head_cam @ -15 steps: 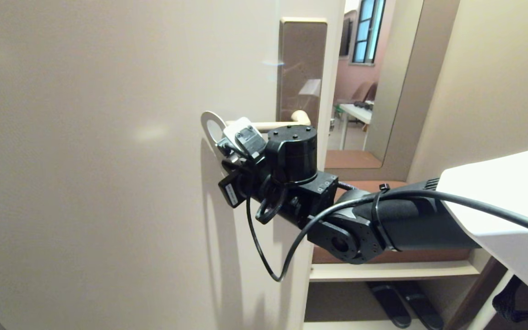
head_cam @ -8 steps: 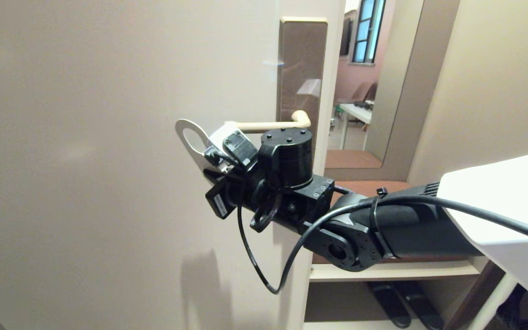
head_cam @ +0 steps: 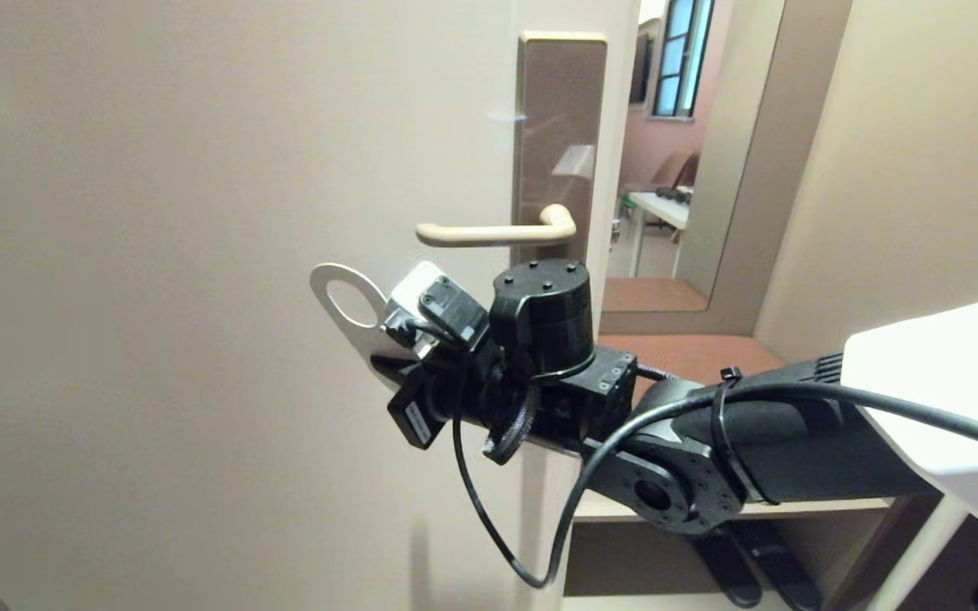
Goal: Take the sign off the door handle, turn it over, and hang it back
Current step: Hand it to the other hand
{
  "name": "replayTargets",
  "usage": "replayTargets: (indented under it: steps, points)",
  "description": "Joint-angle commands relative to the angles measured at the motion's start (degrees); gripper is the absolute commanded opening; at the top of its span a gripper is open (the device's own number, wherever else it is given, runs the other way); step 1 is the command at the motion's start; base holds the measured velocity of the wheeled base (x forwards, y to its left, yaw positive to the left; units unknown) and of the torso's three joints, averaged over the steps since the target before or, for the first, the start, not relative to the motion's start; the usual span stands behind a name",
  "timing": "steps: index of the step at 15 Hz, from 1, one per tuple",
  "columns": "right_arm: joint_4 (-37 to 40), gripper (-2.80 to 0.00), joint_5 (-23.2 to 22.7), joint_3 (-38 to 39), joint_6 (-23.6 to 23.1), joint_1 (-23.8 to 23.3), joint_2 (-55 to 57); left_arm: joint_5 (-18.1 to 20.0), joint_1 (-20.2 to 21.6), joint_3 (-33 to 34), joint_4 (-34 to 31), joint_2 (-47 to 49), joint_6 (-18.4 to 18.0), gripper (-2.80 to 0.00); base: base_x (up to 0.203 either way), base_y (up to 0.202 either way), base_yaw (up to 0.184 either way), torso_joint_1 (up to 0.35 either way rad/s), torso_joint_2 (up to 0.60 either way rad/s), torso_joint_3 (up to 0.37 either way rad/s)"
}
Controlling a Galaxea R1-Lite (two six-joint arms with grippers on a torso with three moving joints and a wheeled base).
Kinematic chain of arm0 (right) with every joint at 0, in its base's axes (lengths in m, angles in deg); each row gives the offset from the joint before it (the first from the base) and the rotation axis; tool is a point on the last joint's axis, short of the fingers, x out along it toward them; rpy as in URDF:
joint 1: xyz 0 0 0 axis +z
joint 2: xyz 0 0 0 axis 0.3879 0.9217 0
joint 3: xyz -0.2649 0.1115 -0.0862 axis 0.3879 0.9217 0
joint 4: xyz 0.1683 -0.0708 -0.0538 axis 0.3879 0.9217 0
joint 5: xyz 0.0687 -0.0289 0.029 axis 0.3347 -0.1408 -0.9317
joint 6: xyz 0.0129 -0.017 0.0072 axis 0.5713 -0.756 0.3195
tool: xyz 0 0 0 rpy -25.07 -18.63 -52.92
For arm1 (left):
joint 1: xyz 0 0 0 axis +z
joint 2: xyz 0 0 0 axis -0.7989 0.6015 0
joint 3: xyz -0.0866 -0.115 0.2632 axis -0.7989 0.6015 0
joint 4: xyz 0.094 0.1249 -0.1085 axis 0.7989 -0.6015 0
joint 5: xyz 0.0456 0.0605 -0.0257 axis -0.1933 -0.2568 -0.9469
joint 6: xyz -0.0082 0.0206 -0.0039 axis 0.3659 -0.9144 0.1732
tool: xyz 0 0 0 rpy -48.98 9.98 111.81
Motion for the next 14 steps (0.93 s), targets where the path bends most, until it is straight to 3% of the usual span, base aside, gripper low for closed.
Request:
replayTargets:
  steps: [1,14]
  points:
    - [-0.2,-2.80,-1.9,4.8,-0.1,-0.2,-3.1,0.0,0.0,0.0,0.0,0.0,0.0,-2.80,0.000,0.000,0.000,0.000,0.00,0.000]
    - [-0.1,-2.80,-6.1,25.1,-0.4,-6.0,-16.5,0.0,0.0,0.0,0.0,0.0,0.0,-2.80,0.000,0.000,0.000,0.000,0.00,0.000]
